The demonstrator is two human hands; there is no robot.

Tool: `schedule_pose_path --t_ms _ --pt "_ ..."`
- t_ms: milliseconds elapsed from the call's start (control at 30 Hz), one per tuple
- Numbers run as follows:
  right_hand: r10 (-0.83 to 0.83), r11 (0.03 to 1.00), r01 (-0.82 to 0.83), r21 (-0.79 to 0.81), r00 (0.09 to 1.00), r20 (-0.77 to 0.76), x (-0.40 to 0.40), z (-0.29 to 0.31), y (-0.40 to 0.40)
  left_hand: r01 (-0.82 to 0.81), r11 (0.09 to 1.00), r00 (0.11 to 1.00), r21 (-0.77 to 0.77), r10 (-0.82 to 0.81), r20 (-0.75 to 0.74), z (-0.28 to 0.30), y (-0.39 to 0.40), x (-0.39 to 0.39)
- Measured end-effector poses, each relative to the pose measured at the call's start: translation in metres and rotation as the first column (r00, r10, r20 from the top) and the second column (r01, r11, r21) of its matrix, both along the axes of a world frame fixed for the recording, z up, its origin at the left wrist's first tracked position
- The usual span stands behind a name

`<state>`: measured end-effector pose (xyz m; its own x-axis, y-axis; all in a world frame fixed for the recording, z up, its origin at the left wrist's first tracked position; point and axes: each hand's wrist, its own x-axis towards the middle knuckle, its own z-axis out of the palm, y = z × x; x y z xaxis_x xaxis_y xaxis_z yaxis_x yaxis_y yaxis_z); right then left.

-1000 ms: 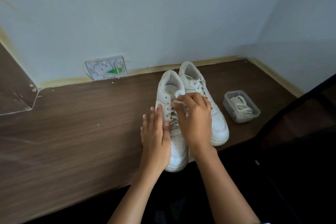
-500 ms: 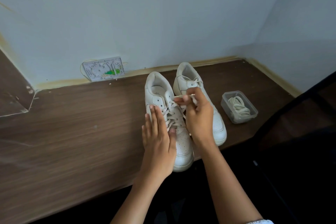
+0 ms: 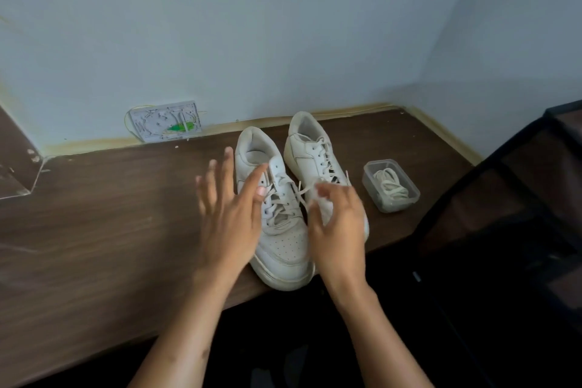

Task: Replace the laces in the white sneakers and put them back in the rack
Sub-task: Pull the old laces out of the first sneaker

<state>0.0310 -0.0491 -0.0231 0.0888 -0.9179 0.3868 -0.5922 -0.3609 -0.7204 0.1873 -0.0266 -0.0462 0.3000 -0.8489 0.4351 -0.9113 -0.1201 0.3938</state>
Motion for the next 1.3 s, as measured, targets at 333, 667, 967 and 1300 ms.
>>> schedule_pose_path --t_ms 333,667,967,1300 --pt "0.322 0.917 -0.263 0.300 0.932 -0.165 0.013 -0.022 0.029 0.012 1.000 0.998 0.026 -0.014 0.068 0.010 -0.033 0.005" --pt "0.295 0.952 -0.236 0.196 0.876 -0.382 0.019 -0.029 0.026 0.130 0.988 0.991 -0.078 -0.126 0.053 0.014 -0.034 0.014" --pt "0.267 0.959 -0.203 0.197 0.880 -0.392 0.023 -0.037 0.023 0.105 0.989 0.834 -0.104 -0.145 -0.532 0.030 -0.007 0.032" --pt "0.291 0.949 -0.218 0.226 0.881 -0.372 0.026 -0.030 0.019 -0.088 0.994 0.991 -0.060 0.093 0.093 0.025 -0.011 0.016"
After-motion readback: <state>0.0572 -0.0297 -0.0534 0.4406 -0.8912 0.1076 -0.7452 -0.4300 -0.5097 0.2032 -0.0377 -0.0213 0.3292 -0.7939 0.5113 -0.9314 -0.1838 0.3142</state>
